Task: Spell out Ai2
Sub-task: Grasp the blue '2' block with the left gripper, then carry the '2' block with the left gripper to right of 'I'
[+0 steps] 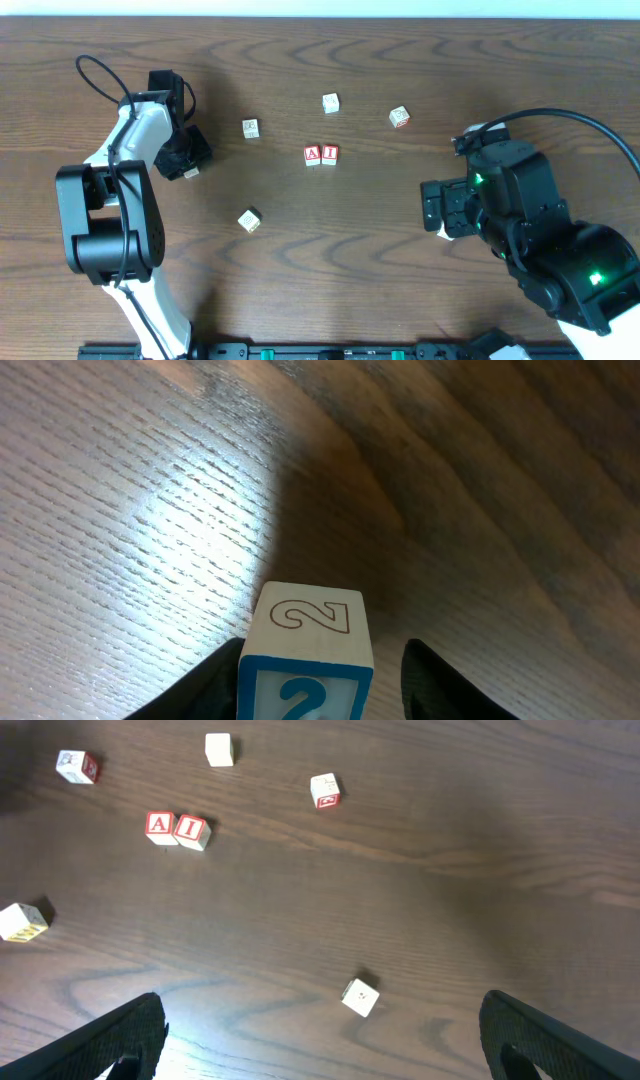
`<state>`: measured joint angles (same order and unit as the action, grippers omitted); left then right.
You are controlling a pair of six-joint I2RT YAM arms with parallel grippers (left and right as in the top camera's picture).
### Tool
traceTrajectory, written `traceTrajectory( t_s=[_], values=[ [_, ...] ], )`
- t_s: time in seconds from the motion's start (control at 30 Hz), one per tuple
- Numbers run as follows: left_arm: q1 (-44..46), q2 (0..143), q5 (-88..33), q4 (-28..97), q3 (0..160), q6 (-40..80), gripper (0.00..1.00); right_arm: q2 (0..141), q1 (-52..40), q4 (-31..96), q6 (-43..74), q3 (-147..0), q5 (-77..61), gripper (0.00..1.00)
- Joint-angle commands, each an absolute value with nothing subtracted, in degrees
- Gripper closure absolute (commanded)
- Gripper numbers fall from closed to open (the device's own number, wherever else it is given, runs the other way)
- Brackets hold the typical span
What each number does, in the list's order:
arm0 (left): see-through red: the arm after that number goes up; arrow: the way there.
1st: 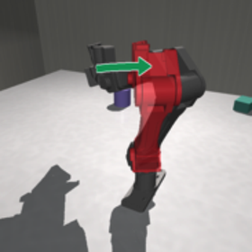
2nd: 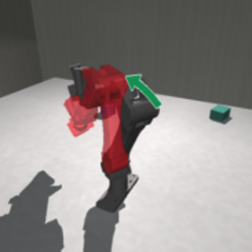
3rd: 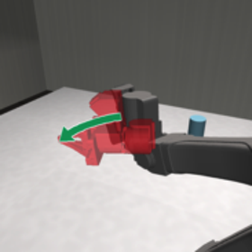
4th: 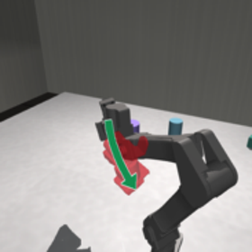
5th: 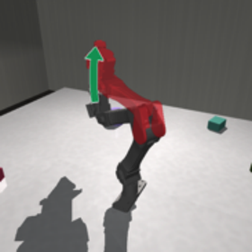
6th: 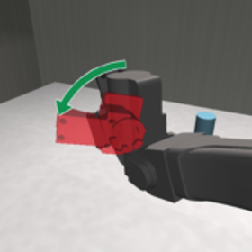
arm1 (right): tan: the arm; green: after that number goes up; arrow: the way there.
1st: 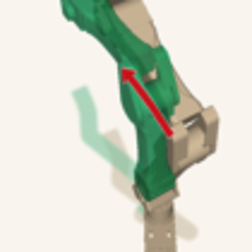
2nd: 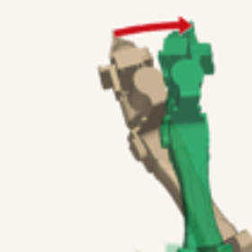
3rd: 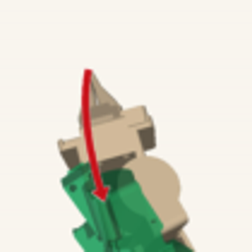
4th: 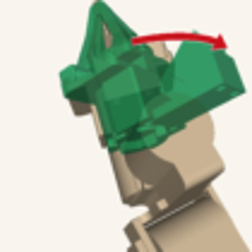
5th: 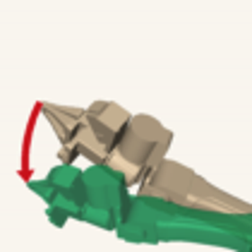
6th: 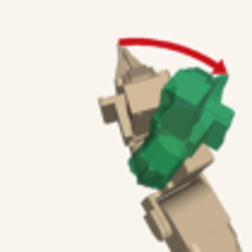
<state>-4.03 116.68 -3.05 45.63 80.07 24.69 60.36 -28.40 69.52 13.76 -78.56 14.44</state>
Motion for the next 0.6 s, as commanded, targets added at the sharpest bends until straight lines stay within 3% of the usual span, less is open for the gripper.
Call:
traceTrajectory(
  t_s=[0.0, 0.17, 0.4, 0.47, 0.57],
  values=[
    [-4.12, 117.12, -2.98, 45.71, 81.17, 24.86, 0.55, 60.27, -28.03, 69.43, 13.02, -78.5, 15.2, 0.01],
    [-4.12, 117.12, -3.01, 45.82, 81.17, 24.86, 0.64, 60.27, -28.03, 69.43, 13.04, -78.5, 15.18, 0.01],
    [-4.1, 117.12, -3.01, 46.15, 81.17, 24.84, 0.65, 60.27, -28.03, 69.41, 13.04, -78.5, 15.18, 0.01],
    [-3.99, 117.12, -3.01, 46.59, 81.17, 24.84, 0.75, 60.27, -28.03, 69.38, 13.02, -78.5, 15.2, 0.01],
    [-3.75, 117.1, -3.01, 46.68, 81.19, 24.53, 0.82, 60.27, -28.03, 69.01, 12.99, -78.5, 15.2, 0.01]
  ],
)
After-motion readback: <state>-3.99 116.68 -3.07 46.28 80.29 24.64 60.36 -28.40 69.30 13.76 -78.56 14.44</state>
